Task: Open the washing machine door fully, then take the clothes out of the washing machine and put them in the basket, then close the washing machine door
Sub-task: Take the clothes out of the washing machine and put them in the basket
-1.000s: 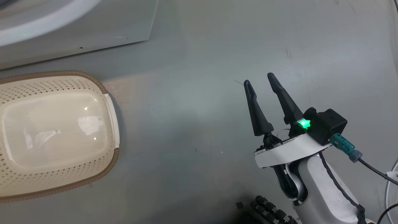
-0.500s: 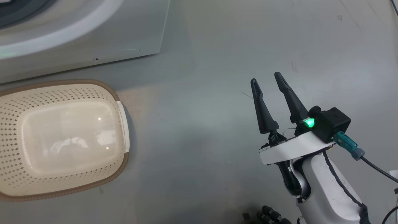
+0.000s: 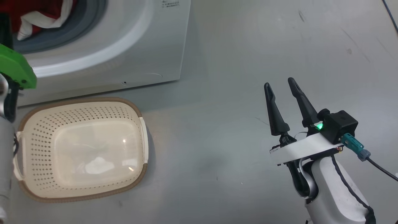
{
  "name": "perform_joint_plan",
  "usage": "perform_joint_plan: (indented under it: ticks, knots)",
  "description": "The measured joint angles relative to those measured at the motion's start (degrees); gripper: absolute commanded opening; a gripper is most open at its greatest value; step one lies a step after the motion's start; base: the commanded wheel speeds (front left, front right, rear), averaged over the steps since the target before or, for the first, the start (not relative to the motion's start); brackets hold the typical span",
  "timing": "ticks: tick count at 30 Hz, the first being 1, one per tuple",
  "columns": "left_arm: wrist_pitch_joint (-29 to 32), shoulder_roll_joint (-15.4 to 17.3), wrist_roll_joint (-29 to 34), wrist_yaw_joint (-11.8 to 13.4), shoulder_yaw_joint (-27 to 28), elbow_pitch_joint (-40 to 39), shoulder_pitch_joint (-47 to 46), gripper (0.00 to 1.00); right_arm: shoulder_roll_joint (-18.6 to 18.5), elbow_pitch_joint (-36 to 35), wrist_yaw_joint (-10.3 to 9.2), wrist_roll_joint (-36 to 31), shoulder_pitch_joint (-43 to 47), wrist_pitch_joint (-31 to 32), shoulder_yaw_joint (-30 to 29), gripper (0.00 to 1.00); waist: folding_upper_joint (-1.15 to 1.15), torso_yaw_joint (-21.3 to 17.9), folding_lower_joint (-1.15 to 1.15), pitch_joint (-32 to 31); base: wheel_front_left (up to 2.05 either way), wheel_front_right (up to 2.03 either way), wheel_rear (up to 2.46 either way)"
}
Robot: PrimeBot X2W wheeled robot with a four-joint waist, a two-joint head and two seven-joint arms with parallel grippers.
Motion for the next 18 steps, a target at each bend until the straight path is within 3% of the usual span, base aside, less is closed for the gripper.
perform_joint_plan:
  ticks: [18]
  knots:
    - [-8.2, -4.2, -3.8, -0.1, -1.4, -2.2, 13.3, 0.0, -1.9, 1.3, 0.55, -0.5, 7.2, 0.0, -4.5, 1.0, 0.0, 6.3, 0.0, -12.1, 0.0, 0.0, 0.0]
